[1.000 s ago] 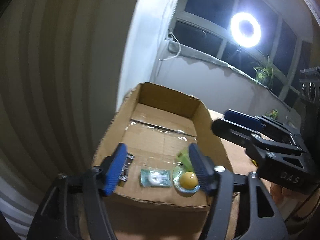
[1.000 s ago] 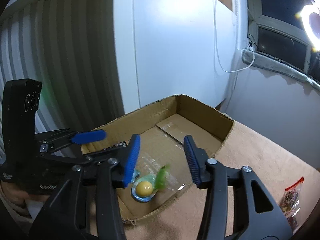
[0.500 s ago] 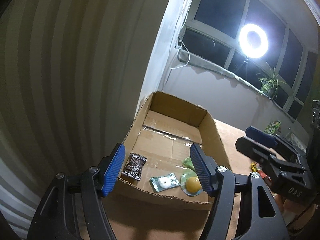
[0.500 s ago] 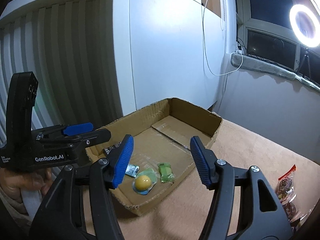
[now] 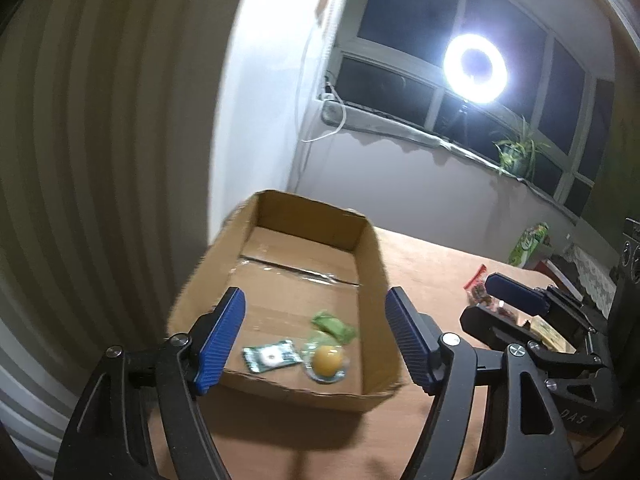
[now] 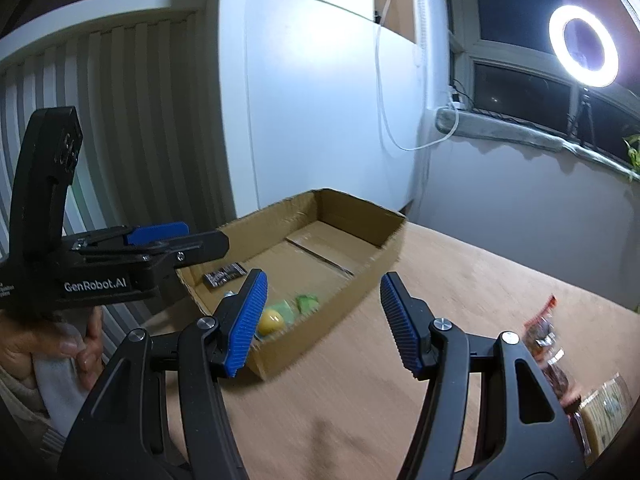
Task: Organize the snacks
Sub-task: 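Drop the mint candy into the box with the left tool while the right tool drops the green pouch, then grasp the blue chocolate bar with the left tool while the right tool grasps a small green candy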
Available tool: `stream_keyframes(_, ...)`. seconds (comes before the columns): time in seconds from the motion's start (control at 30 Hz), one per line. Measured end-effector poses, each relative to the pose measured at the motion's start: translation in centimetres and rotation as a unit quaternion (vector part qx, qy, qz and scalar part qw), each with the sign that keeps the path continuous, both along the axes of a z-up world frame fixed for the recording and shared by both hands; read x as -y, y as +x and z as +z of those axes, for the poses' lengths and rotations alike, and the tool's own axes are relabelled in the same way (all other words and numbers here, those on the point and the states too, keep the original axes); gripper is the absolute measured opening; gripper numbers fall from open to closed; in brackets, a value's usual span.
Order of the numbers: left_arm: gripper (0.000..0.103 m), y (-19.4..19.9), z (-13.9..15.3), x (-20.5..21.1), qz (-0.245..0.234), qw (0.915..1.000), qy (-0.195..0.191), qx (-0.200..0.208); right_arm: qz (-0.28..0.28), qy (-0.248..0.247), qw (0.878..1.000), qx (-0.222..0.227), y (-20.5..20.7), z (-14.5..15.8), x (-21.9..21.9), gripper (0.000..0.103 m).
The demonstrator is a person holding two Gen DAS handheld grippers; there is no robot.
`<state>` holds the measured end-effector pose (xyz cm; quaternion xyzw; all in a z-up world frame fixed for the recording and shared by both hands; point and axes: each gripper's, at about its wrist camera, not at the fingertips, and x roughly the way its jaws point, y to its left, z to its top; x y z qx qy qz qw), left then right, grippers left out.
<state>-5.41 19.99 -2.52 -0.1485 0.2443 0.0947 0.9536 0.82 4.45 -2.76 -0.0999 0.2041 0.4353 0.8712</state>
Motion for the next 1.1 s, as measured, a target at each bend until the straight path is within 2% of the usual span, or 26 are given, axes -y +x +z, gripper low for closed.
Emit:
stream_keyframes(0.37, 0.072, 2.3, 1.0, 6.5, -0.055, 0.9978, 0.034, -0.015, -0.069, 0.023, 0.997, -0.026, 1.1, -1.5, 9.3, 0.062)
stream_keyframes(0.6, 0.072, 4.5, 0.7, 11.7, -0.109, 0.9922, 0.051, -0.031, -0.129, 0.020, 0.991, -0.030, 1.4, -2.7, 15.9, 0.062)
stream_keyframes(0.83, 0.072, 7.1, -0.1, 17.8, -0.182, 0.9801, 0.061, -0.052, -0.172, 0.011, 0.983, -0.063, 2.3, -5.1, 21.3, 0.067)
stream_keyframes(1.0, 0.073, 8.9, -2.0, 21.1, -0.228, 0.9687, 0.050, -0.083, -0.164, -0.004, 0.983, -0.081, 2.3, -7.3, 22.2, 0.068)
stream_keyframes(1.1, 0.072, 9.6, -3.4, 22.5, -0.251, 0.9613, 0.033, -0.109, -0.158, -0.030, 0.985, -0.070, 2.0, -8.4, 21.7, 0.068)
